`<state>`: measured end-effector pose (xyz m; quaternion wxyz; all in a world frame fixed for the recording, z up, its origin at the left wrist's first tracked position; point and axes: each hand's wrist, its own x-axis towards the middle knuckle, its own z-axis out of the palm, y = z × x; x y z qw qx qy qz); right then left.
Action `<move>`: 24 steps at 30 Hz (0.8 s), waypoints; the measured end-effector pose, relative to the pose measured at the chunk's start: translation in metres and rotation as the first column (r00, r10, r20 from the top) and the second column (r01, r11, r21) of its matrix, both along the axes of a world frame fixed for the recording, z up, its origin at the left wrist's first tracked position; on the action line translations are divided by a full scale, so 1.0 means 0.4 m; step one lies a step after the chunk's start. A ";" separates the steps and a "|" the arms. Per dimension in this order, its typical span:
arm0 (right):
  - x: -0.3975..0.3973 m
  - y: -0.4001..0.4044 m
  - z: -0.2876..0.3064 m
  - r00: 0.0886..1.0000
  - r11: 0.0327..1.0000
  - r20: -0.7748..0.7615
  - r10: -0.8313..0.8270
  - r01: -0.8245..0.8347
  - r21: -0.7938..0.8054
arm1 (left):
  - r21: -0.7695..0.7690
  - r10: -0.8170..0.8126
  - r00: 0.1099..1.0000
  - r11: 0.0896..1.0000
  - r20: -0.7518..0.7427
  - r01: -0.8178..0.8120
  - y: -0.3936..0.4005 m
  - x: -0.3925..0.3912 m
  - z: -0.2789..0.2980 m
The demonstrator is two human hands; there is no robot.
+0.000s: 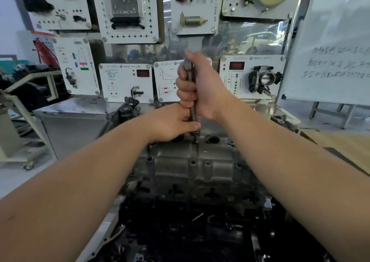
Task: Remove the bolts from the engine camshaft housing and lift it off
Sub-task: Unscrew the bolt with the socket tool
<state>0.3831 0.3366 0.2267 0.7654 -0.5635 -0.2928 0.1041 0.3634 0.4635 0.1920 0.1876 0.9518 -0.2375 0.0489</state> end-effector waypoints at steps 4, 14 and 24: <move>0.006 0.017 -0.038 0.956 0.965 0.149 -0.254 0.242 0.098 | -0.089 0.031 0.999 0.996 0.028 -0.029 0.001 0.020 -0.024; 0.027 -0.027 -0.040 0.983 0.972 0.070 -0.170 0.156 0.175 | -0.166 -0.068 0.998 0.984 -0.017 0.064 -0.003 0.046 -0.036; 0.029 -0.013 -0.056 0.864 0.896 0.262 -0.431 0.374 0.240 | -0.226 -0.072 0.997 0.972 0.000 0.070 -0.007 0.057 -0.045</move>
